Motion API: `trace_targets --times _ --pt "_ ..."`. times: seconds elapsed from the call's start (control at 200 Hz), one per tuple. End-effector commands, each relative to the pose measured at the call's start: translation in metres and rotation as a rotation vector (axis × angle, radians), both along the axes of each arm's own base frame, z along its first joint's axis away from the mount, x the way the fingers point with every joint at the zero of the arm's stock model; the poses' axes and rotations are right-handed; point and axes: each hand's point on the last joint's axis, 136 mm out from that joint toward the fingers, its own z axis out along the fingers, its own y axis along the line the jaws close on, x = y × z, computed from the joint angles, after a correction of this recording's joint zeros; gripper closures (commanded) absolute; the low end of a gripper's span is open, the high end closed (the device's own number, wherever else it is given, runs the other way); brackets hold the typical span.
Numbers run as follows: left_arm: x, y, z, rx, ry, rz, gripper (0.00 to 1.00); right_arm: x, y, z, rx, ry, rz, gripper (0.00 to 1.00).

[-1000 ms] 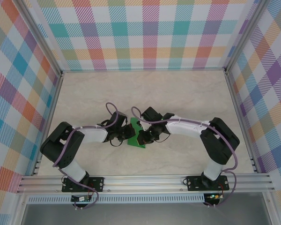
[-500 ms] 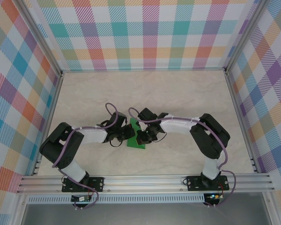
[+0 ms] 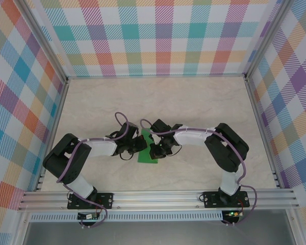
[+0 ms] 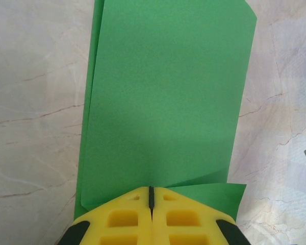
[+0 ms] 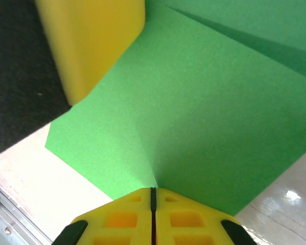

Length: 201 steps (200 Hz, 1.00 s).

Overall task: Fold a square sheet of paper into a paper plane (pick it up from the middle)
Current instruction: Fold the triangle a second time at the center of the table.

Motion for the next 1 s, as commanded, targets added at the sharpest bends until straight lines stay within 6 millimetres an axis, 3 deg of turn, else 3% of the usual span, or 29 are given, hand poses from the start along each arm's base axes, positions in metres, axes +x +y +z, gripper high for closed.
trace_targets --times 0.0,0.275,0.545,0.88,1.0 --pt "-0.018 0.024 -0.025 0.109 0.065 0.024 0.99 -0.008 -0.009 -0.012 -0.042 0.032 -0.005 0.93" --pt "-0.017 0.024 -0.025 0.112 0.066 0.027 0.98 -0.012 -0.013 -0.02 -0.063 0.046 -0.001 0.93" --pt "-0.018 0.025 -0.027 0.12 0.069 0.03 0.99 -0.015 -0.014 0.0 -0.031 0.035 0.006 0.93" --pt "-0.02 0.027 -0.029 0.127 0.072 0.032 0.99 -0.028 -0.029 -0.025 -0.087 0.084 -0.005 0.93" --pt "-0.02 0.028 -0.029 0.129 0.073 0.033 0.99 -0.027 -0.025 -0.012 -0.046 0.071 -0.001 0.93"
